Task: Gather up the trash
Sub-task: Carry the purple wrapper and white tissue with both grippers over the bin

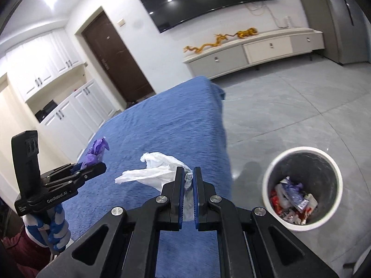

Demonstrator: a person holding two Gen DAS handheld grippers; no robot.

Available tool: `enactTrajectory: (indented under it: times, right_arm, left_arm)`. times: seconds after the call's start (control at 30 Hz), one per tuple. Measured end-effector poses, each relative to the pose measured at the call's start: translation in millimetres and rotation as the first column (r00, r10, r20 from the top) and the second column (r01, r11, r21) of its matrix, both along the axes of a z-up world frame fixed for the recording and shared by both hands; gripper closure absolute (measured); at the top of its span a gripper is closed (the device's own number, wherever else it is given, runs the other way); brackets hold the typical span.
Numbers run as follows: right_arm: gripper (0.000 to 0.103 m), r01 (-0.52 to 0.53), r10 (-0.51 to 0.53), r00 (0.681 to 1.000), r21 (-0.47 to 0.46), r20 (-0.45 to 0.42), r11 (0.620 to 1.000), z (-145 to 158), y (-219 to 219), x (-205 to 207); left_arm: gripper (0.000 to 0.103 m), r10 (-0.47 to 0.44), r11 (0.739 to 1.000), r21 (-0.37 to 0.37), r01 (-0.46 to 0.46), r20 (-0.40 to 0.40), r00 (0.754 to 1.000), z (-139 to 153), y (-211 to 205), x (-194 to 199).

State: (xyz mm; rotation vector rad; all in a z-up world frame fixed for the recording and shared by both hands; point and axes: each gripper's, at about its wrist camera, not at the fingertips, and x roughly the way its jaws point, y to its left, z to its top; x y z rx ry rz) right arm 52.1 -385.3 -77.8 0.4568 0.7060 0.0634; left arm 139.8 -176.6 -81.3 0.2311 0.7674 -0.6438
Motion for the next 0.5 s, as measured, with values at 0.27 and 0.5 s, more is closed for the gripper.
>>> enactTrajectory:
  times: [0.27, 0.5]
  right_arm:
    - [0.096, 0.133, -0.133, 0.991, 0.008, -0.017, 0.991, -18, -53, -30]
    - [0.096, 0.266, -0.266, 0.962, -0.012, -0.062, 0.964, -44, -98, -53]
  left_arm:
    - [0.071, -0.097, 0.993, 0.062, 0.097, -0.009, 0.995, -6, -63, -8]
    - [0.071, -0.184, 0.975, 0.118, 0.191, -0.064, 0.981, -19, -134, -7]
